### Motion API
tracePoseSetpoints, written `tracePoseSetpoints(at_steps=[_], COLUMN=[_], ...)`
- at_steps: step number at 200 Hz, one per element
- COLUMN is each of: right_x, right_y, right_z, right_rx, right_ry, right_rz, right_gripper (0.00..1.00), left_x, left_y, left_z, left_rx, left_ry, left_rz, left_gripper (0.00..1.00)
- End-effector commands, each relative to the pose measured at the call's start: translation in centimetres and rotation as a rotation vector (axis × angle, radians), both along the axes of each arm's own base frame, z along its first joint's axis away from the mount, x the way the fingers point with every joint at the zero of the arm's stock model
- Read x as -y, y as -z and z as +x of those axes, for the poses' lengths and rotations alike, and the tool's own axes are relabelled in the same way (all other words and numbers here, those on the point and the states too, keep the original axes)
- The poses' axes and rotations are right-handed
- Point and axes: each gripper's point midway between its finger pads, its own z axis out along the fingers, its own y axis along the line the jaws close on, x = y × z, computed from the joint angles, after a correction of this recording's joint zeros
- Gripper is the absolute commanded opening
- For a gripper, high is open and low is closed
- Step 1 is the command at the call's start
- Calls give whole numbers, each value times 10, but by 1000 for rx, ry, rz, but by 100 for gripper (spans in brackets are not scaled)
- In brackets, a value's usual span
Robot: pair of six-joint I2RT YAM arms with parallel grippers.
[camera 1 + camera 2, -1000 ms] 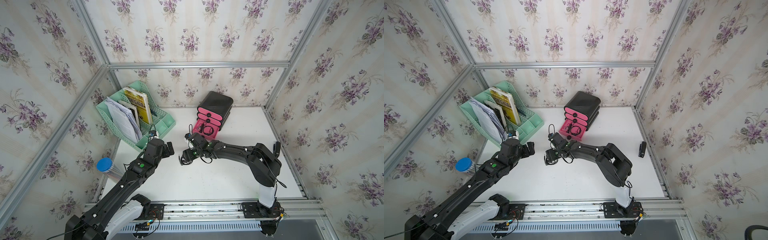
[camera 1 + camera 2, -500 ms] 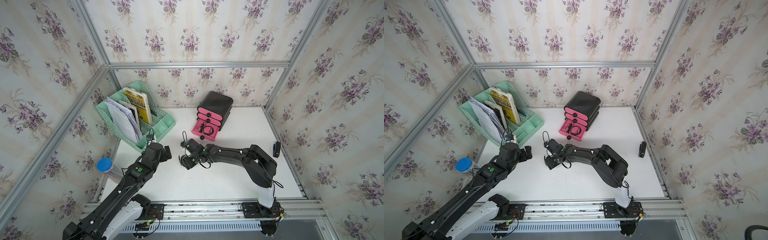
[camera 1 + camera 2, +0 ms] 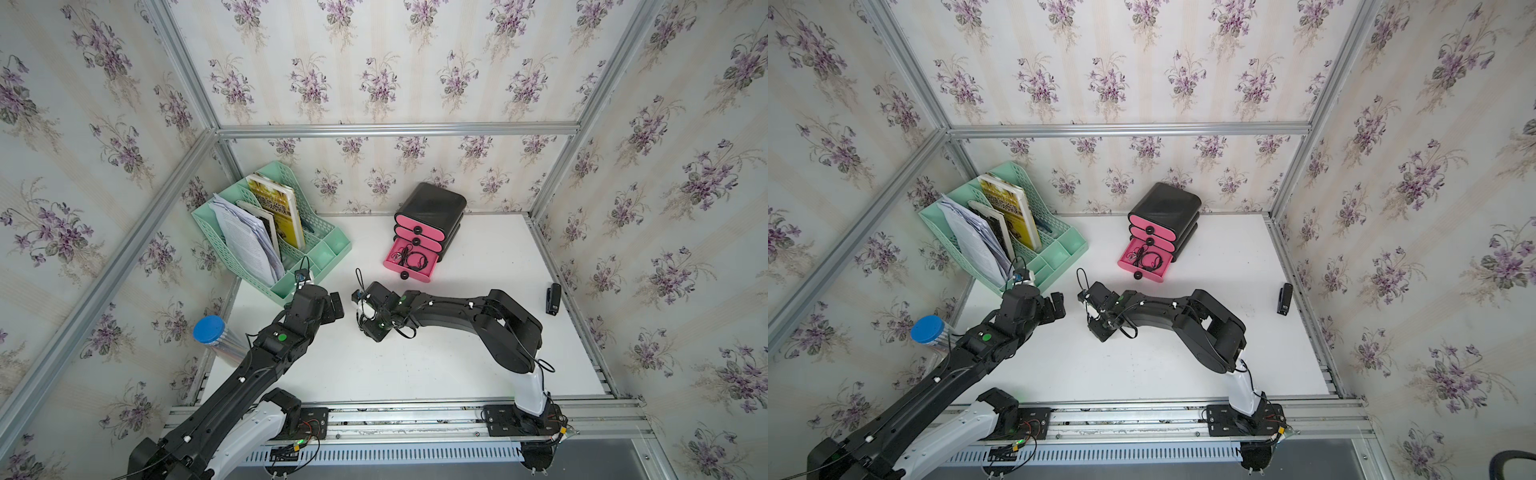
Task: Place the wired earphones into the drawer by color
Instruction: Pick up the wired earphones from the center of the board.
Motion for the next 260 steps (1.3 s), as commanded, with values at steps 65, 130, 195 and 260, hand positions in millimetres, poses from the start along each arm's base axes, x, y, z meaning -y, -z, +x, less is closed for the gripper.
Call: tracePoseSetpoints(at_steps=[65, 130, 195, 260], right_x=[18, 22, 11, 11], right_y=[21, 21, -5, -53], right_z=[-4, -5, 4, 26], right_rx=[21, 38, 73, 162], right_ry=[-32, -32, -2, 59], right_rz=[-162, -196, -140, -72], right_gripper=[27, 6, 0, 0], left_x=[-4, -12, -14, -12], left_y=[0, -1, -1, 0], left_z=[-2, -10, -12, -11], left_rx=[9, 21, 20, 17], left_ry=[-18, -36, -40, -36], left_rz=[-1, 14, 14, 12], left_gripper=[99, 99, 99, 99])
